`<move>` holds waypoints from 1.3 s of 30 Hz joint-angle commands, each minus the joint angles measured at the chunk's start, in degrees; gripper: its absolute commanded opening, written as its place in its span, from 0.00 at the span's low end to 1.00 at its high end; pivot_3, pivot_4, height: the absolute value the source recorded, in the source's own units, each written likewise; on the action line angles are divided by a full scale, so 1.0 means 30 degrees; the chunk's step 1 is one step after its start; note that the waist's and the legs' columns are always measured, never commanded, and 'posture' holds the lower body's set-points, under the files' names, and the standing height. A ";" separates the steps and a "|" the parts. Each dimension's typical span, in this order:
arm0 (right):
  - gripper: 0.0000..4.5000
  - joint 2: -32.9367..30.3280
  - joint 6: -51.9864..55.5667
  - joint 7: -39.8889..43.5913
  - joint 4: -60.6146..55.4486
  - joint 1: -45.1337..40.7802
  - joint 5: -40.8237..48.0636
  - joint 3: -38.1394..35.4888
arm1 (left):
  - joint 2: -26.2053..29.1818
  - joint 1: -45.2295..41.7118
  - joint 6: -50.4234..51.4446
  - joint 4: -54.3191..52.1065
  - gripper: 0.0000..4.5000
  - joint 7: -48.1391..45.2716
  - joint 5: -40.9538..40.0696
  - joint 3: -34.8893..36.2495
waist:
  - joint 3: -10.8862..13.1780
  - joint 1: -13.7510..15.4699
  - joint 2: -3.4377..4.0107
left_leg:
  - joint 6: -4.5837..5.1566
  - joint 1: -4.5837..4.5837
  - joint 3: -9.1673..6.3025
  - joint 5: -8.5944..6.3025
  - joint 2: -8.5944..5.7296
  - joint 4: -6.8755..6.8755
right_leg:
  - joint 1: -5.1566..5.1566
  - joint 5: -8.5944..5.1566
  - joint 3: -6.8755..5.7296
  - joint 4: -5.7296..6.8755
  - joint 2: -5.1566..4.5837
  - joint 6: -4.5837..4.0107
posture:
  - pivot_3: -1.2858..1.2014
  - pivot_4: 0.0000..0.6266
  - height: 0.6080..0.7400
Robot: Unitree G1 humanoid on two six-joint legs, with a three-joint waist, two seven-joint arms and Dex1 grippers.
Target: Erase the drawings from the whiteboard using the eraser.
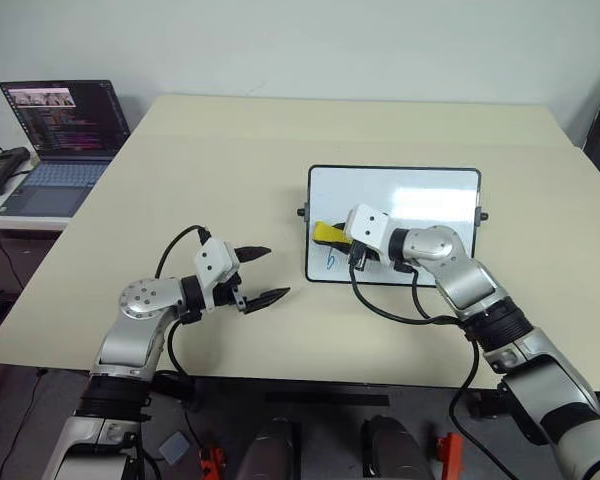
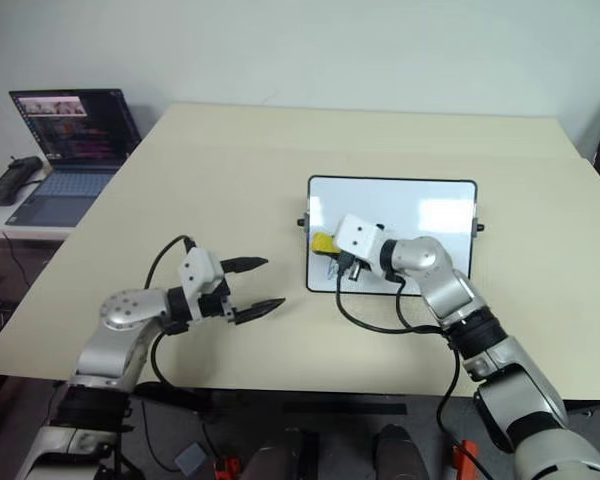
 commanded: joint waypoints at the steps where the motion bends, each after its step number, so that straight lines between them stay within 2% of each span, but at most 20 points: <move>1: 0.22 0.0454 -0.0737 -0.0634 0.1089 -0.0571 -0.1072 -0.0113 | 0.0090 -0.0046 -0.0031 -0.0775 1.00 -0.0015 -0.0288 0.0134 | 0.0000 -0.0113 0.0000 | 0.0000 0.0011 0.0005 0.0000 -0.0001 0.0002 | 0.0000 -0.0002 0.0001 0.0030 0.0004 -0.0002 | 0.52 0.24 1.00; 10: 0.22 0.1012 -0.0231 0.0528 0.1830 0.1717 -0.2486 0.1363 | 0.0124 -0.0147 0.0325 -0.0777 1.00 0.0103 -0.0401 0.0233 | -0.0034 -0.0152 -0.0018 | -0.0025 0.0155 -0.0010 0.0024 0.0011 0.0026 | 0.0077 0.0007 0.0007 0.0145 0.0124 -0.0081 | 0.52 0.24 1.00; 14: 0.22 0.0907 -0.0267 0.1105 0.1695 0.2579 -0.2526 0.1523 | 0.0136 -0.0278 0.0339 -0.0606 1.00 0.0081 -0.0363 0.0226 | -0.0040 -0.0154 -0.0022 | -0.0027 0.0357 -0.0019 0.0023 0.0033 0.0015 | 0.0259 -0.0044 0.0000 0.0143 0.0159 -0.0114 | 0.52 0.24 1.00; 15: 0.22 0.0891 -0.0380 0.1136 0.1712 0.2698 -0.2493 0.1492 | 0.0093 -0.0361 0.0349 -0.0526 1.00 0.0096 -0.0376 0.0226 | -0.0040 -0.0153 -0.0023 | -0.0026 0.0399 -0.0023 0.0023 0.0045 0.0017 | 0.0305 -0.0083 0.0001 0.0144 0.0167 -0.0060 | 0.52 0.24 1.00; 18: 0.22 0.1149 -0.0478 0.0935 0.1758 0.2646 -0.2067 0.0936 | 0.0003 -0.0526 0.0401 -0.0399 1.00 0.0124 -0.0405 0.0209 | -0.0042 -0.0107 -0.0025 | -0.0009 0.0424 -0.0043 0.0036 0.0098 0.0025 | 0.0322 -0.0120 -0.0001 0.0148 0.0174 -0.0162 | 0.52 0.24 1.00; 21: 0.22 0.1343 -0.0511 0.0742 0.1700 0.2182 -0.1840 0.0408 | -0.0017 -0.0622 0.0386 -0.0289 1.00 0.0101 -0.0380 0.0175 | -0.0041 -0.0083 -0.0026 | -0.0014 0.0420 -0.0031 0.0042 0.0173 0.0024 | 0.0320 -0.0112 0.0000 0.0145 0.0187 -0.0149 | 0.52 0.24 1.00; 25: 0.22 0.1197 0.0720 0.2693 -0.1746 0.2138 0.0591 -0.0837 | 0.0003 -0.0885 0.0490 -0.0252 1.00 0.0016 -0.0464 0.0199 | -0.0031 -0.0065 -0.0026 | -0.0018 0.0367 -0.0027 0.0043 0.0237 0.0019 | 0.0264 -0.0053 -0.0006 0.0145 0.0246 -0.0102 | 0.52 0.24 1.00; 29: 0.22 -0.0309 0.5150 0.5039 -0.8320 0.2401 0.4524 -0.2699 | -0.0067 -0.1400 0.0970 -0.0629 1.00 0.0013 -0.1226 0.0662 | -0.0015 0.0008 -0.0015 | -0.0026 0.0146 -0.0038 0.0041 0.0260 0.0012 | 0.0046 0.0002 -0.0009 0.0150 0.0258 -0.0202 | 0.52 0.24 1.00; 32: 0.22 -0.2192 0.7893 0.5731 -1.1676 0.2632 0.6624 -0.4401 | 0.0018 -0.1789 0.1382 -0.0888 1.00 -0.0070 -0.1571 0.0685 | -0.0015 0.0065 -0.0016 | -0.0082 0.0033 -0.0060 0.0007 0.0262 0.0014 | -0.0033 0.0010 -0.0037 0.0139 0.0255 -0.0210 | 0.52 0.24 1.00; 35: 0.22 -0.3711 0.9055 0.5513 -1.2843 0.2947 0.7636 -0.6067 | 0.0054 -0.2016 0.1674 -0.1066 1.00 -0.0290 -0.1705 0.0526 | -0.0015 0.0092 -0.0020 | -0.0116 0.0007 -0.0047 -0.0022 0.0262 0.0000 | -0.0025 -0.0007 -0.0045 0.0058 0.0253 -0.0199 | 0.52 0.24 1.00; 39: 0.22 -0.5957 0.9396 0.5333 -1.2375 0.4372 0.8033 -0.8393 | 0.0148 -0.2232 0.2122 -0.1187 1.00 -0.0506 -0.1434 0.0116 | -0.0002 0.0118 -0.0038 | -0.0125 -0.0006 -0.0026 -0.0036 0.0260 -0.0006 | -0.0017 -0.0019 -0.0044 0.0016 0.0247 -0.0186 | 0.52 0.24 1.00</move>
